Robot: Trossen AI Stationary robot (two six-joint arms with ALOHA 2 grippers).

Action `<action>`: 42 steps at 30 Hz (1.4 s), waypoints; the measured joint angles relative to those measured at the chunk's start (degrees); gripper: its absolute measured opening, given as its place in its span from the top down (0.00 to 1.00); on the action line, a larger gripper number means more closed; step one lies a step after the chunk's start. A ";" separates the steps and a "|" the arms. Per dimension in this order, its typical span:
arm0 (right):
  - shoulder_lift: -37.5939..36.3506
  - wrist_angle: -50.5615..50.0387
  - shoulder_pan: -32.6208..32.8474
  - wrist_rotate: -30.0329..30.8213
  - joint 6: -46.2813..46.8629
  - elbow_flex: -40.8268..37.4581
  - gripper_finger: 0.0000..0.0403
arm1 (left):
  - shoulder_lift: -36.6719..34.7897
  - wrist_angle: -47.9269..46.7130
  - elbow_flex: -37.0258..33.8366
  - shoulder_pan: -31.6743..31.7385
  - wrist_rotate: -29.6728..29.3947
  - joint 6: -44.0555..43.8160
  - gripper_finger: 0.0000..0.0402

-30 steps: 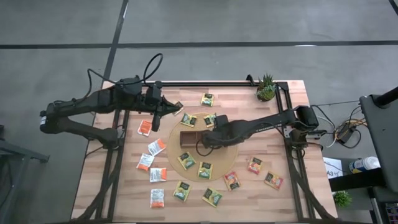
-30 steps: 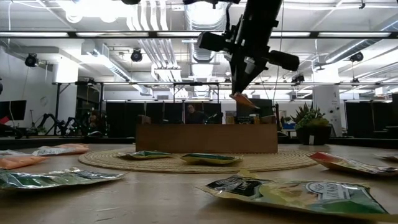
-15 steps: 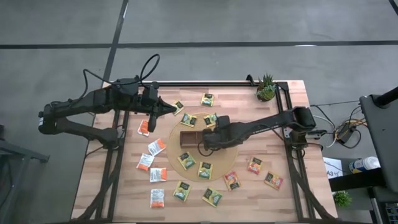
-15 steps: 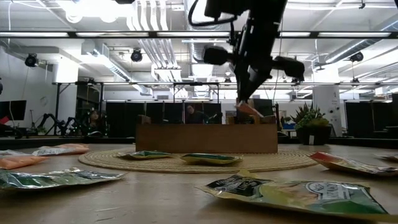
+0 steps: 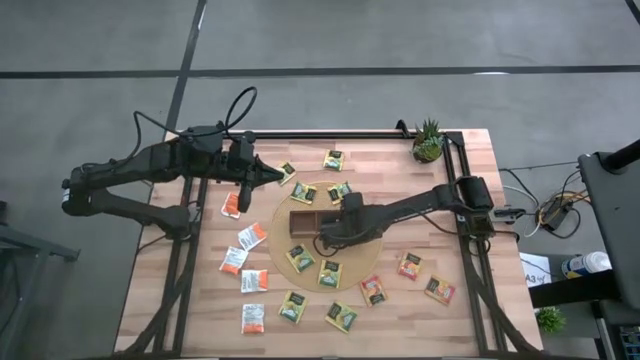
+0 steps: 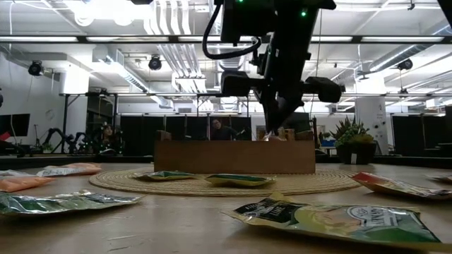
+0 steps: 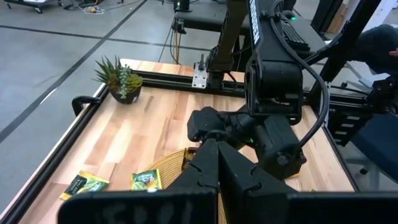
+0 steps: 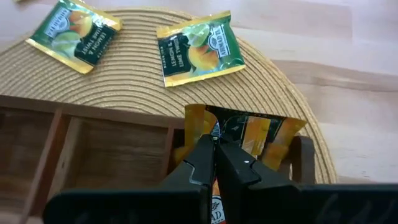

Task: Pick & Place Tea
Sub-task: Put the orange tea bag into the right section of the wooden organizer

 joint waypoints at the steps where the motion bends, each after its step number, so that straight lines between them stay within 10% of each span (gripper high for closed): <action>1: -0.08 -0.34 0.00 0.53 0.03 0.00 0.98 | 0.00 0.00 0.00 -0.02 0.00 0.00 1.00; 23: -0.34 -2.19 0.11 1.08 0.06 0.11 0.97 | 0.02 0.00 -0.01 -0.01 0.00 0.00 1.00; 42: -1.25 -2.08 0.73 1.92 1.20 0.11 0.62 | 0.02 0.00 -0.02 0.00 0.00 0.00 1.00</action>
